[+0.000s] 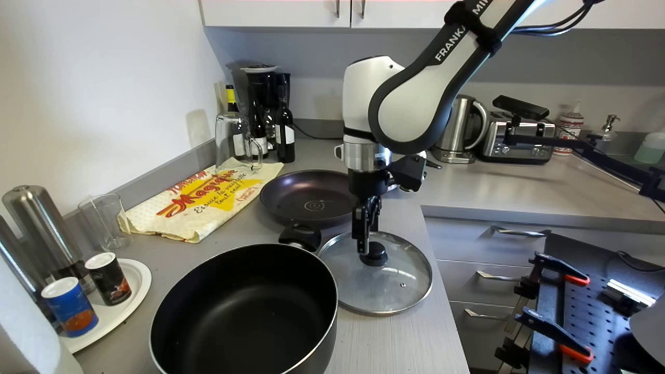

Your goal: Put the glass lid on the black pot.

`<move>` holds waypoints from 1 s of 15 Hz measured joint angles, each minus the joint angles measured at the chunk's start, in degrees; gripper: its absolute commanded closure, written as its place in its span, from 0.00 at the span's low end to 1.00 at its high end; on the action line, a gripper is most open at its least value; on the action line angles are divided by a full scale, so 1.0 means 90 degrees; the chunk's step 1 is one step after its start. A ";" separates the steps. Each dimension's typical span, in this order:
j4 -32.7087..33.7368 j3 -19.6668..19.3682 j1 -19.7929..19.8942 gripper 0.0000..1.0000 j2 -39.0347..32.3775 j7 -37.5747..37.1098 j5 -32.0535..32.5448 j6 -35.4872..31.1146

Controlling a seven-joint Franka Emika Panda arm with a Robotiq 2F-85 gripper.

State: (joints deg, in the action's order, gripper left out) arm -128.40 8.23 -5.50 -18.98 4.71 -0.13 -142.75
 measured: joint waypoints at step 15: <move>-0.0065 0.0114 0.0066 0.42 -0.0212 0.0029 -0.0057 -0.0005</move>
State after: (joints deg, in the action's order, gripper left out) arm -128.98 9.26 -4.91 -20.89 4.97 -0.64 -142.79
